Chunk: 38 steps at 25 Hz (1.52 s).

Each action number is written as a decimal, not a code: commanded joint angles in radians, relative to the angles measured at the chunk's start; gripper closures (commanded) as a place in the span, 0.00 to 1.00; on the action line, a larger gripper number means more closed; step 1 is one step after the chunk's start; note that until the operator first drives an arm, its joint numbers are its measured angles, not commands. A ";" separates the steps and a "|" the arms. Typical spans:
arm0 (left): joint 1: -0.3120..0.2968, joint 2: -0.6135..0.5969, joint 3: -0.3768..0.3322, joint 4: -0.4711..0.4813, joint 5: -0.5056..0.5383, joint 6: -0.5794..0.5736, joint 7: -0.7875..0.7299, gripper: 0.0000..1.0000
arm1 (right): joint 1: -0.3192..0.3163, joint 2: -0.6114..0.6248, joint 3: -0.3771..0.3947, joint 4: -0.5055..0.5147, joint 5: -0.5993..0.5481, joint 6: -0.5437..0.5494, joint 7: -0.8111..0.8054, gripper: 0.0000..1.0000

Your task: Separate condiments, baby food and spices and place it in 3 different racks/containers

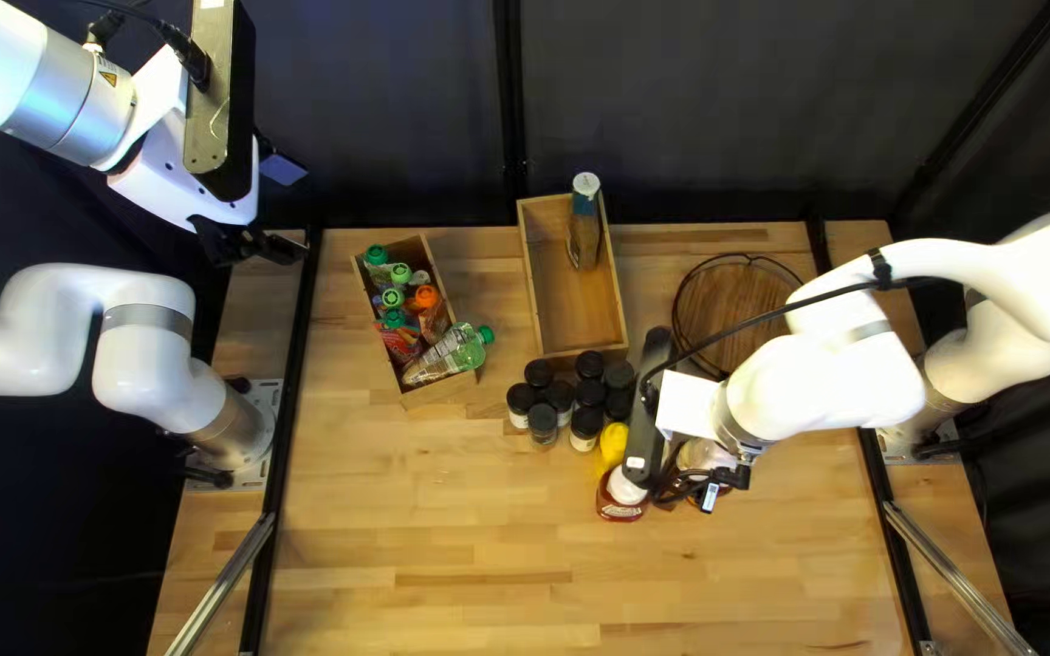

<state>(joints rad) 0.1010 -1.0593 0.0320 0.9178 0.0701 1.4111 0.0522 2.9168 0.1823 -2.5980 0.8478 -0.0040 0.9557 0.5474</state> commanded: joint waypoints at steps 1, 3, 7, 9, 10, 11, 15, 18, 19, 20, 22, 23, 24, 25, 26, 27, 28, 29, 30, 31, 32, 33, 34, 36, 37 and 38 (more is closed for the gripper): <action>0.000 0.000 0.000 0.000 0.000 0.000 0.000 0.00 | 0.005 0.011 0.011 0.035 -0.009 0.056 0.020 1.00; 0.000 0.000 0.000 0.000 0.000 0.000 0.000 0.00 | 0.007 0.018 0.016 0.061 -0.011 0.090 0.026 1.00; 0.000 0.000 0.000 0.000 0.000 0.000 0.000 0.00 | 0.018 0.048 0.017 0.166 -0.006 0.218 0.012 1.00; 0.000 0.000 0.000 0.000 0.000 0.000 0.000 0.00 | 0.022 0.055 0.014 0.219 -0.006 0.275 -0.005 1.00; 0.000 0.000 0.000 0.000 0.000 0.000 0.000 0.00 | 0.023 0.055 0.012 0.251 -0.007 0.306 -0.017 1.00; 0.000 0.000 0.000 0.000 0.000 0.000 0.000 0.00 | 0.024 0.054 0.011 0.277 -0.008 0.330 -0.027 1.00; 0.000 0.000 0.000 0.000 0.000 0.000 0.000 0.00 | 0.024 0.042 -0.004 0.428 -0.020 0.465 -0.099 1.00; 0.000 0.000 0.000 0.000 0.000 0.000 0.000 0.00 | 0.016 0.042 -0.028 0.499 -0.028 0.529 -0.168 1.00; 0.000 0.000 0.000 0.000 0.000 0.000 0.000 0.00 | 0.009 0.046 -0.048 0.520 -0.030 0.548 -0.213 1.00; 0.000 0.000 0.000 0.000 0.000 0.000 0.000 0.00 | 0.004 0.051 -0.064 0.527 -0.029 0.552 -0.249 1.00; 0.000 0.000 0.000 0.000 0.000 0.000 0.000 0.00 | -0.010 0.057 -0.107 0.538 -0.025 0.547 -0.346 1.00; 0.000 0.000 0.000 0.000 0.000 0.000 0.000 0.00 | -0.017 0.055 -0.125 0.546 -0.025 0.543 -0.386 1.00; 0.000 0.000 0.000 0.000 0.000 0.000 0.000 0.00 | -0.029 0.051 -0.157 0.555 -0.020 0.529 -0.463 1.00; 0.000 0.000 0.000 0.000 0.000 0.000 0.000 0.00 | -0.039 0.041 -0.177 0.565 -0.019 0.517 -0.516 1.00; 0.000 0.000 0.000 0.000 0.000 0.000 0.000 0.00 | -0.047 0.029 -0.194 0.576 -0.018 0.503 -0.565 1.00; 0.000 0.000 0.000 0.000 0.000 0.000 0.000 0.00 | -0.056 0.017 -0.211 0.582 -0.017 0.488 -0.615 1.00; 0.000 0.000 0.000 0.000 0.000 0.000 0.000 0.00 | -0.063 0.006 -0.222 0.589 -0.016 0.479 -0.648 1.00; 0.000 0.000 0.000 0.000 0.000 0.000 0.000 0.00 | -0.076 -0.017 -0.242 0.602 -0.013 0.458 -0.709 1.00; 0.000 0.000 0.000 0.000 0.000 0.000 0.000 0.00 | -0.086 -0.042 -0.254 0.618 -0.012 0.445 -0.749 1.00; 0.000 0.000 0.000 0.000 0.000 0.000 0.000 0.00 | -0.094 -0.064 -0.263 0.633 -0.011 0.436 -0.777 1.00; 0.000 0.000 0.000 0.000 0.000 0.000 0.000 0.00 | -0.108 -0.109 -0.278 0.666 -0.009 0.424 -0.833 1.00; 0.000 0.000 0.000 0.000 0.000 0.000 0.000 0.00 | -0.114 -0.134 -0.284 0.689 -0.009 0.424 -0.858 1.00; 0.000 0.000 0.000 0.000 0.000 0.000 0.000 0.00 | -0.124 -0.175 -0.293 0.729 -0.008 0.425 -0.900 1.00; 0.000 0.000 0.000 0.000 0.000 0.000 0.000 0.00 | -0.139 -0.248 -0.305 0.803 -0.009 0.434 -0.960 1.00; 0.000 0.000 0.000 0.000 0.000 0.000 0.000 0.00 | -0.145 -0.277 -0.309 0.833 -0.009 0.439 -0.983 1.00; 0.000 0.000 0.000 0.000 0.000 0.000 0.000 0.00 | -0.150 -0.304 -0.312 0.860 -0.011 0.442 -1.000 1.00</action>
<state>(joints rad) 0.1010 -1.0593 0.0320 0.9178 0.0701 1.4111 0.0522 2.7885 -0.0432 -2.8933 1.6295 -0.0131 1.3895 -0.3895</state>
